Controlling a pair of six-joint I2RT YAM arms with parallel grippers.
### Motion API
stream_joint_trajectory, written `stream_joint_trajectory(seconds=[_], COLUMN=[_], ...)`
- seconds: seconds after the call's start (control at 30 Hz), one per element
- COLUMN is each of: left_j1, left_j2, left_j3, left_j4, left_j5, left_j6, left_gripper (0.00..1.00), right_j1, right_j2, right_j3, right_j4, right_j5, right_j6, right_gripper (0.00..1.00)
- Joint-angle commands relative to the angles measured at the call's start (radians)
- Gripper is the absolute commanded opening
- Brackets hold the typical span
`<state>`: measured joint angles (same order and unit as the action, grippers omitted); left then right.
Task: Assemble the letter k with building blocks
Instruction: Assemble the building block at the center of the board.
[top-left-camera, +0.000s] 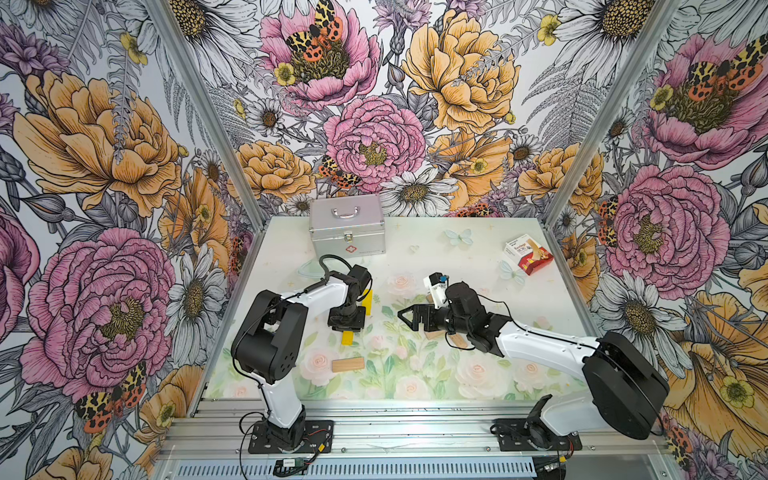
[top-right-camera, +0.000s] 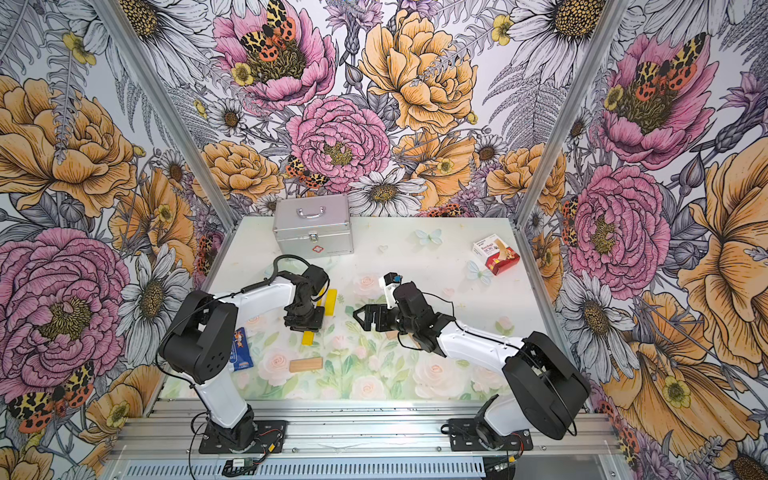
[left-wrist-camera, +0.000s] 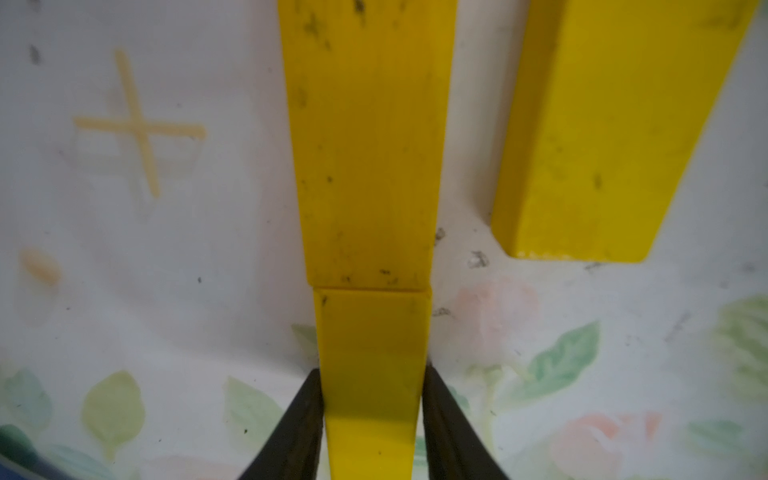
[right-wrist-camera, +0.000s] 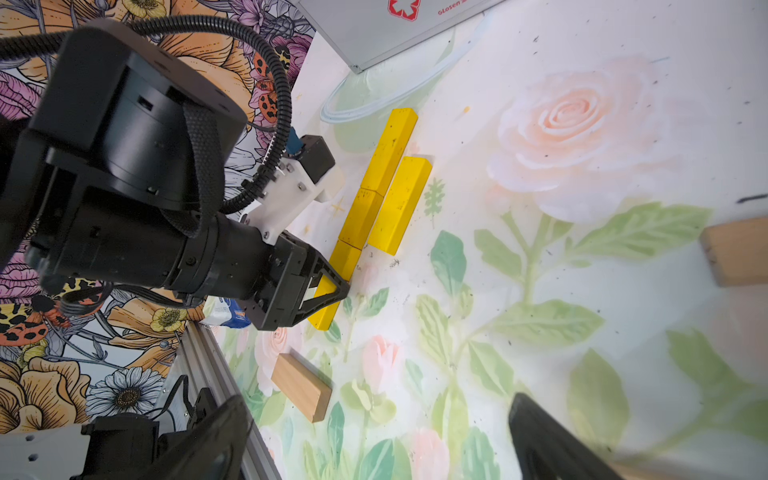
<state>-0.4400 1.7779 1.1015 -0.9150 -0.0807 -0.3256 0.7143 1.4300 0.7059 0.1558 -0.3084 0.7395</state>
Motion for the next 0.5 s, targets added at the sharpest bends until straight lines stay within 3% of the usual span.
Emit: stream_joint_trajectory(seconds=[0.0,0.47], left_j1=[0.014,0.008], left_j2=[0.001,-0.044], left_j3=[-0.005,-0.005], left_j4=[0.021,0.021], left_j5=[0.021,0.022], left_j6=[0.016,0.013], left_gripper=[0.42,0.46], right_j1=[0.007,0.007], right_j2=[0.005,-0.004], right_j3=[0.0,-0.012], right_j4=[0.024,0.026], right_j5=[0.01,0.015], right_j6=[-0.01,-0.006], right_gripper=[0.99,0.99])
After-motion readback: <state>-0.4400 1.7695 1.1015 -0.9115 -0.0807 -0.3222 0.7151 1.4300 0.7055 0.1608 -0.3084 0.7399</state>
